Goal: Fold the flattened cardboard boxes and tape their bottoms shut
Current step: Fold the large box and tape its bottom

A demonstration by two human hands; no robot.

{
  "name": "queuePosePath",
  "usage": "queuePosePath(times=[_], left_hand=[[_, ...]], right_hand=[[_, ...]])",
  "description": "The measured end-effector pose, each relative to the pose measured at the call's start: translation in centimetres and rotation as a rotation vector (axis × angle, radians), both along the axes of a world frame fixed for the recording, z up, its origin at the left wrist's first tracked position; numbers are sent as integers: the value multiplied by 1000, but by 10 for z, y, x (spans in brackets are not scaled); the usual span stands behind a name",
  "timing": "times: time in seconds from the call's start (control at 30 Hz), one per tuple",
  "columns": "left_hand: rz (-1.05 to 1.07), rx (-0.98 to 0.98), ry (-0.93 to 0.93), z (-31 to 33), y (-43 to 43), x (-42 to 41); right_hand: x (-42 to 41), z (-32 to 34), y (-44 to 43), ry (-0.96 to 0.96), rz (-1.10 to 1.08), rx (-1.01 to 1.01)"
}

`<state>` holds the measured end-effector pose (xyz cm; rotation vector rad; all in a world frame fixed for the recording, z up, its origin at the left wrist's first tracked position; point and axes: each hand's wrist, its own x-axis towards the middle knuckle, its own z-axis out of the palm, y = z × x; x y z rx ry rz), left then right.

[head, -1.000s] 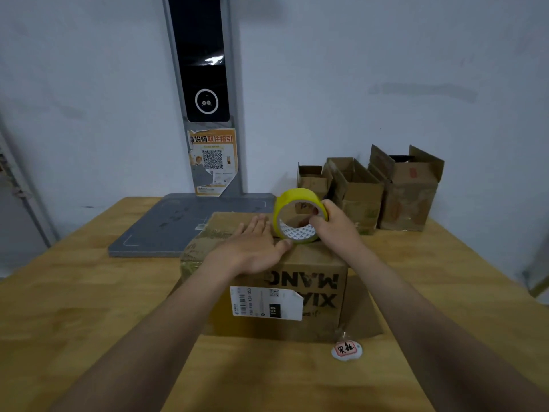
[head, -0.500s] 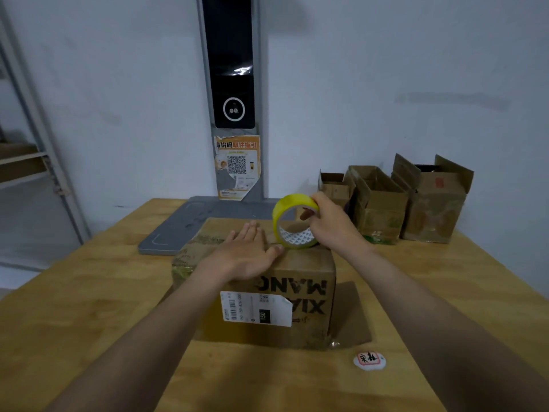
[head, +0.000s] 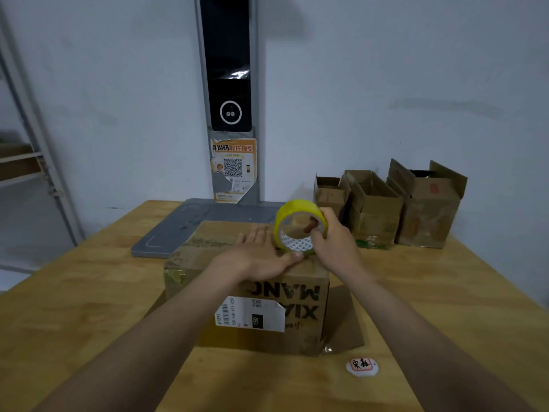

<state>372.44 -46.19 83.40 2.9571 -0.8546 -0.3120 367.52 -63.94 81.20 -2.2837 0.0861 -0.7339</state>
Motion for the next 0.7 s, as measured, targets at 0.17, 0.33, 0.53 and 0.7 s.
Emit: queuePosePath(times=[0.17,0.33,0.53,0.7], left_hand=[[-74,-14,23,0,-11,0],[-55,-26,30,-1,-9,0],[-21,-30,12,-3,-8,1],[-25,-23,-9,-7,-10,5]], right_hand=[[2,8,-3,77,20,-86],[5,22,-9,92,49,-80],[-2,43,-39,116,-46,-181],[-20,33,-64,94,-101,-215]])
